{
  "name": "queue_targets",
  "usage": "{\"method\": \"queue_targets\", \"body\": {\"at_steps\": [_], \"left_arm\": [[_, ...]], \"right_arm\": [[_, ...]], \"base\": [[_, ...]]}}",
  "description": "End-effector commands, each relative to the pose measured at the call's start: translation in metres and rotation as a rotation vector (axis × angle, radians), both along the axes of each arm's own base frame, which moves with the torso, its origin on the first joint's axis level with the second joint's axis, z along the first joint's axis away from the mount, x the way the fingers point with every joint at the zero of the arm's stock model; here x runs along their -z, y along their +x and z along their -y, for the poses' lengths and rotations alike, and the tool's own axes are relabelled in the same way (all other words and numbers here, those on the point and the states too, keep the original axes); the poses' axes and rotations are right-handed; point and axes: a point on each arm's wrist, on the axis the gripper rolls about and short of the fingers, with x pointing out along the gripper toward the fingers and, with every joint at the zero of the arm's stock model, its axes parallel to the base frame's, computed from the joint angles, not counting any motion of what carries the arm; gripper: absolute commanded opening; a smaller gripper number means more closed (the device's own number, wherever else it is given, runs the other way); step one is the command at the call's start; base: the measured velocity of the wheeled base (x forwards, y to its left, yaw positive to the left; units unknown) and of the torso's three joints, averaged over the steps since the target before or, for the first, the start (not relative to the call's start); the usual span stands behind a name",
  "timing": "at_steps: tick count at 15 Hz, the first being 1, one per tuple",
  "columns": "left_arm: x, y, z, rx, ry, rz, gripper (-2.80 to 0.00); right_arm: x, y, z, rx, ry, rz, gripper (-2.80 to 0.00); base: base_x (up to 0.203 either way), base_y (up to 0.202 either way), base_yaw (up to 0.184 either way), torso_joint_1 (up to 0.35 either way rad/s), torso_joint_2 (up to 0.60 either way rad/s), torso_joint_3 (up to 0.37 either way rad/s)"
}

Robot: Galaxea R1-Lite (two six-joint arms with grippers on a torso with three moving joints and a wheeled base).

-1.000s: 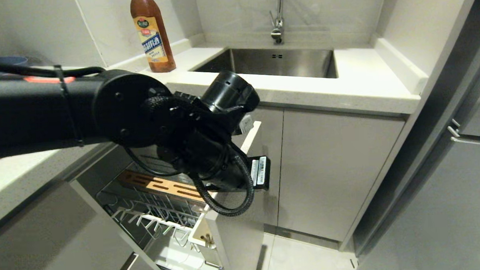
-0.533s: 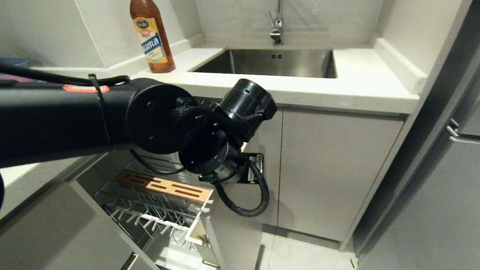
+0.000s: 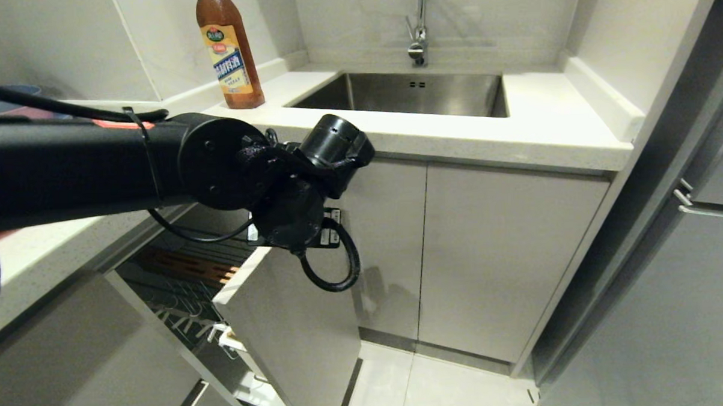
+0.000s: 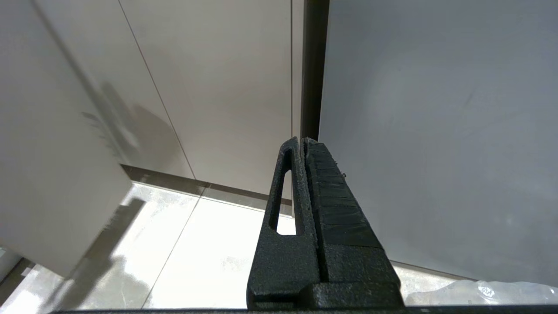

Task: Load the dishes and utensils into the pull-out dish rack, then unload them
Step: Close the cupboard

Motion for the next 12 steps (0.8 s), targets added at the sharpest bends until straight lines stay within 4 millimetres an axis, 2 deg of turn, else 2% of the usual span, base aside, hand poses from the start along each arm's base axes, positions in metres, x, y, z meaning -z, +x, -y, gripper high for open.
{"method": "queue_targets", "body": {"at_steps": [1, 5, 10, 12], "left_arm": [[0.002, 0.011, -0.014, -0.045, 0.025, -0.012, -2.80], [0.004, 0.042, -0.051, -0.140, 0.076, -0.037, -2.80], [0.000, 0.057, -0.082, -0.231, 0.126, -0.033, -2.80], [-0.006, 0.057, -0.084, -0.240, 0.116, -0.012, -2.80]], "right_arm": [[0.000, 0.000, 0.000, 0.000, 0.000, -0.002, -2.80], [0.001, 0.000, 0.000, -0.001, 0.000, -0.003, -2.80], [0.001, 0.000, 0.000, -0.001, 0.000, -0.002, -2.80], [0.001, 0.000, 0.000, -0.001, 0.000, -0.003, -2.80]], "base": [[0.000, 0.000, 0.000, 0.000, 0.00, 0.000], [0.000, 0.000, 0.000, 0.000, 0.00, 0.000], [0.000, 0.000, 0.000, 0.000, 0.00, 0.000], [0.000, 0.000, 0.000, 0.000, 0.00, 0.000]]}}
